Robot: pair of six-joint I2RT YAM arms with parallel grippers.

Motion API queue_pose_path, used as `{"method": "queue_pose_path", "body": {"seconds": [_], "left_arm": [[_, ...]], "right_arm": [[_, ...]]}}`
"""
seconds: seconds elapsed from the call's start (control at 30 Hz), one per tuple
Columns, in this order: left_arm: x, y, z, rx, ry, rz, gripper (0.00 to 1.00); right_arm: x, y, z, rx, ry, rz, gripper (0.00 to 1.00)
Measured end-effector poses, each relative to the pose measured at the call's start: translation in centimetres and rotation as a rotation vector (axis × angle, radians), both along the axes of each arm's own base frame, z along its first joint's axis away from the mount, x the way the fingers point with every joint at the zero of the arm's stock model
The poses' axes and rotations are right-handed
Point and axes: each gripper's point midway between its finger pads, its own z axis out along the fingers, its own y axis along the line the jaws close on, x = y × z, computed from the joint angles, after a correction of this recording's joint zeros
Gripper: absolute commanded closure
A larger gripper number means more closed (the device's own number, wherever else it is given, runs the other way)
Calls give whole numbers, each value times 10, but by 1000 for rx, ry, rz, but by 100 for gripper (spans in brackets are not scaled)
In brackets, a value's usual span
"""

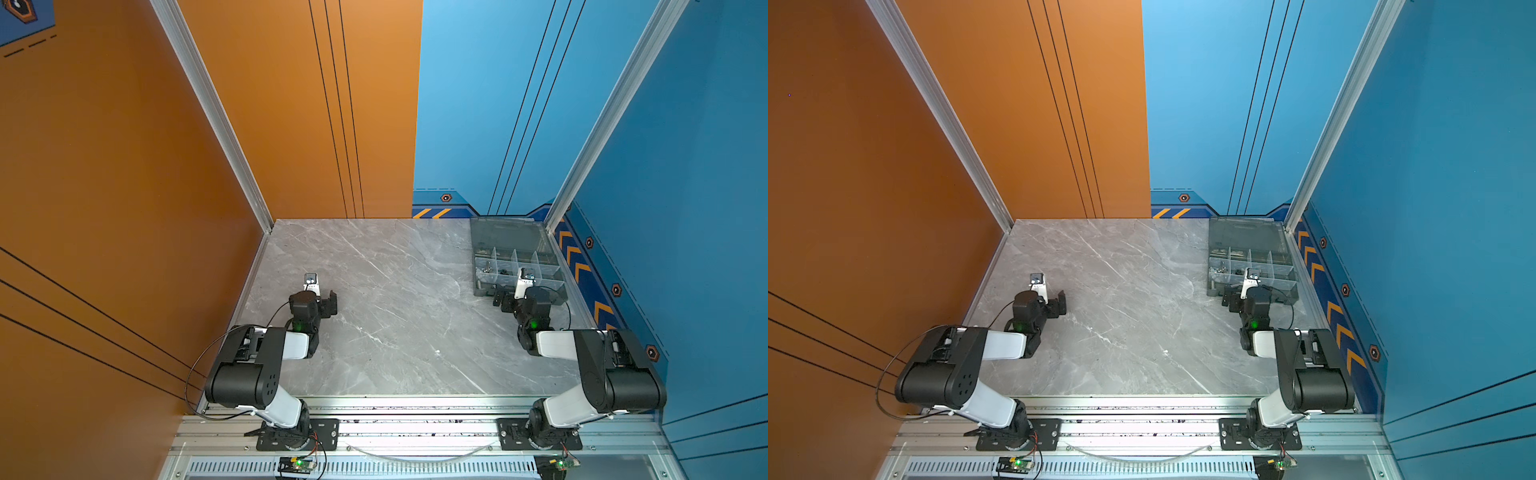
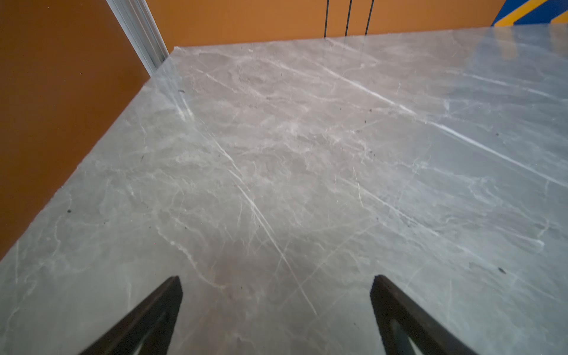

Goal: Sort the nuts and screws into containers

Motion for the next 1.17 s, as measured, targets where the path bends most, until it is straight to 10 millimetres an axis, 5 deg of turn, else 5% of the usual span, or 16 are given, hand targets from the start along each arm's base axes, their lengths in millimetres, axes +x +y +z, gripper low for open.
{"method": "queue_pose_path", "body": {"seconds": [1.17], "left_arm": [[4,0,10,-2,-44,0,2]], "right_arm": [[1,1,3,-10,-14,-10,0]]}}
